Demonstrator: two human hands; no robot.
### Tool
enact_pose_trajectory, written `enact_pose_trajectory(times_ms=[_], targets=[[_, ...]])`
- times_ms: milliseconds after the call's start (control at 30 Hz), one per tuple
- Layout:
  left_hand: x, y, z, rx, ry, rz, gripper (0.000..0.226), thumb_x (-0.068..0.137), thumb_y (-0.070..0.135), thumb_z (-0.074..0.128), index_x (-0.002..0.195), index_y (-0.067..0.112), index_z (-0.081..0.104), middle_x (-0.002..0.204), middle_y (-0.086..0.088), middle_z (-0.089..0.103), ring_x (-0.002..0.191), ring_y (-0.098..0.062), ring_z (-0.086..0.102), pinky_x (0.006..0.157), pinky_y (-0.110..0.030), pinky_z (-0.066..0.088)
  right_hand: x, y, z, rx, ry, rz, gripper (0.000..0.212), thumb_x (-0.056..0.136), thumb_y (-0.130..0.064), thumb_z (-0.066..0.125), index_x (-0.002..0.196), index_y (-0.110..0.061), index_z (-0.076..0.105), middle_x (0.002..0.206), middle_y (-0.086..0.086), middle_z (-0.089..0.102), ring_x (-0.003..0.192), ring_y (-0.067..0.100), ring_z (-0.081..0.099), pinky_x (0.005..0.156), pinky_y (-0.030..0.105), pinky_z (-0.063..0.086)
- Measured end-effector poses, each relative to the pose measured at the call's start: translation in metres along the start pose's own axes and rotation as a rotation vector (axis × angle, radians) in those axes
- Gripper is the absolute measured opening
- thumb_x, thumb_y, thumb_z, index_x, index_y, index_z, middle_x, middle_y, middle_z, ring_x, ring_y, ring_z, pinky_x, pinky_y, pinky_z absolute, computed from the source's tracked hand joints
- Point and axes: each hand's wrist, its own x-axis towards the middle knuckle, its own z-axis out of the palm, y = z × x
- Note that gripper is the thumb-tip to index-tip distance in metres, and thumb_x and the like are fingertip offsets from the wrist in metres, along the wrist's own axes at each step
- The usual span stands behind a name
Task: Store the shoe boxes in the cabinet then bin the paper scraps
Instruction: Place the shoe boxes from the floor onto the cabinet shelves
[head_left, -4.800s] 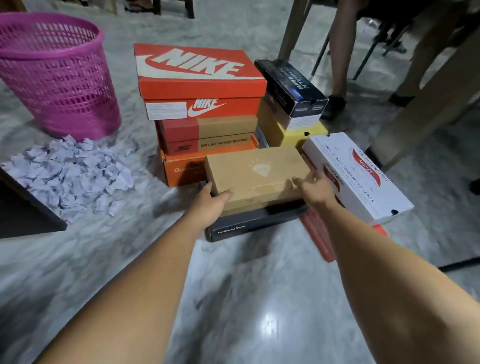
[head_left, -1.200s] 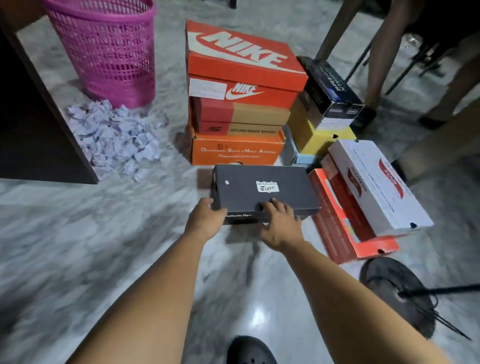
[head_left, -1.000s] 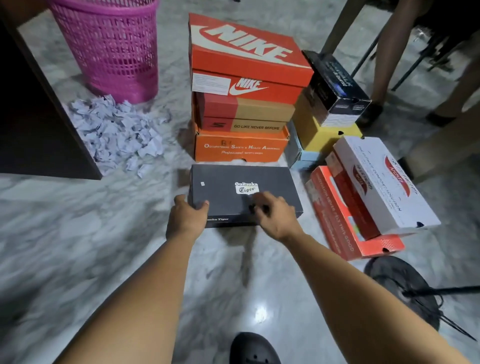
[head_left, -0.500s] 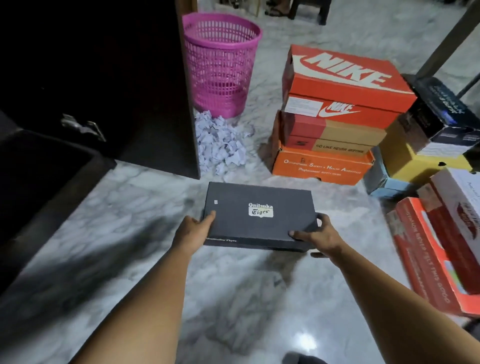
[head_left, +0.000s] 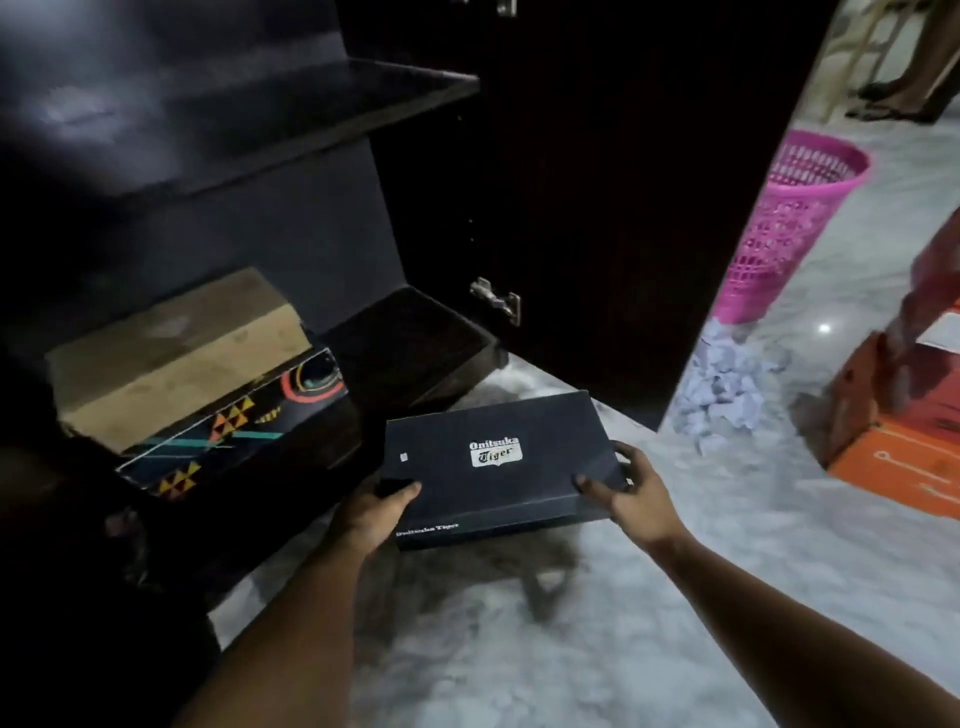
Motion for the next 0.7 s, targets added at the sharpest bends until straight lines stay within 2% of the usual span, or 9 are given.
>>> enact_pose_trajectory(times_ms=[67,133,200,267,333,367,467,567,700], targets=[[-0.003,-0.005,-0.028,-0.085,0.093,0.021,0.041,0.09,0.036,0.074,0.12,0.009,0.072,0.12,-0.01,0.071,0.115,-0.031,0.065,0.096,-0.036,0.051,0.01,-0.018,0.027,0.01,-0.019,-0.068,0.065,0.075,-0.021,0.092,0.127,-0.02,0.053,0.113,0.005,0.069,0.099,0.022,0.071,0.075,0.029,0.056],[-0.01,-0.011,-0.052,-0.134,0.163,0.055,0.033,0.09,0.034,0.074,0.112,0.01,0.075,0.116,-0.013,0.073,0.112,-0.031,0.067,0.096,-0.039,0.053,0.017,-0.04,0.05,0.059,-0.006,-0.116,0.058,0.077,-0.015,0.09,0.121,-0.012,0.051,0.108,0.005,0.068,0.096,0.019,0.069,0.076,0.022,0.055],[-0.015,-0.018,-0.071,-0.198,0.227,0.08,0.014,0.088,0.035,0.076,0.09,0.021,0.076,0.105,-0.009,0.076,0.106,-0.03,0.07,0.096,-0.048,0.056,0.021,-0.063,0.069,0.129,0.022,-0.159,0.051,0.077,-0.012,0.089,0.112,-0.014,0.051,0.103,0.004,0.068,0.091,0.017,0.067,0.074,0.02,0.053],[-0.016,-0.024,-0.087,-0.28,0.307,0.096,0.016,0.087,0.035,0.077,0.077,0.025,0.071,0.092,-0.003,0.074,0.1,-0.03,0.071,0.091,-0.055,0.058,0.024,-0.086,0.087,0.181,0.008,-0.207,0.045,0.078,-0.014,0.088,0.106,-0.019,0.053,0.099,0.003,0.067,0.083,0.014,0.064,0.069,0.023,0.05],[-0.021,-0.02,-0.1,-0.363,0.432,0.154,0.015,0.089,0.032,0.075,0.078,0.022,0.071,0.085,-0.001,0.073,0.093,-0.029,0.072,0.086,-0.051,0.059,0.024,-0.106,0.104,0.226,-0.025,-0.234,0.044,0.08,-0.016,0.088,0.11,-0.019,0.056,0.099,0.002,0.068,0.08,0.013,0.063,0.065,0.022,0.047],[-0.026,-0.015,-0.107,-0.385,0.491,0.192,0.014,0.091,0.031,0.074,0.083,0.019,0.073,0.083,-0.003,0.072,0.09,-0.029,0.072,0.083,-0.044,0.059,0.023,-0.117,0.111,0.251,-0.037,-0.25,0.045,0.081,-0.018,0.087,0.114,-0.018,0.057,0.099,0.001,0.069,0.082,0.015,0.064,0.065,0.022,0.047],[-0.037,0.0,-0.129,-0.4,0.64,0.253,0.028,0.092,0.039,0.07,0.102,0.012,0.075,0.089,-0.007,0.072,0.086,-0.026,0.066,0.075,-0.028,0.044,0.02,-0.15,0.133,0.332,-0.067,-0.304,0.038,0.083,-0.022,0.085,0.115,-0.026,0.063,0.102,-0.005,0.073,0.093,0.018,0.069,0.072,0.029,0.051],[-0.037,0.009,-0.15,-0.44,0.806,0.244,0.052,0.083,0.058,0.064,0.106,0.012,0.073,0.094,-0.009,0.074,0.086,-0.028,0.066,0.078,-0.034,0.049,0.019,-0.178,0.159,0.385,-0.119,-0.348,0.036,0.084,-0.025,0.081,0.116,-0.033,0.067,0.105,-0.016,0.076,0.105,0.017,0.072,0.085,0.039,0.057],[-0.026,0.021,-0.174,-0.569,1.018,0.19,0.066,0.071,0.067,0.054,0.102,0.013,0.076,0.099,-0.015,0.074,0.094,-0.037,0.069,0.082,-0.039,0.055,0.024,-0.218,0.198,0.409,-0.187,-0.415,0.034,0.082,-0.028,0.079,0.112,-0.041,0.071,0.117,-0.002,0.076,0.112,0.022,0.071,0.095,0.045,0.057]])
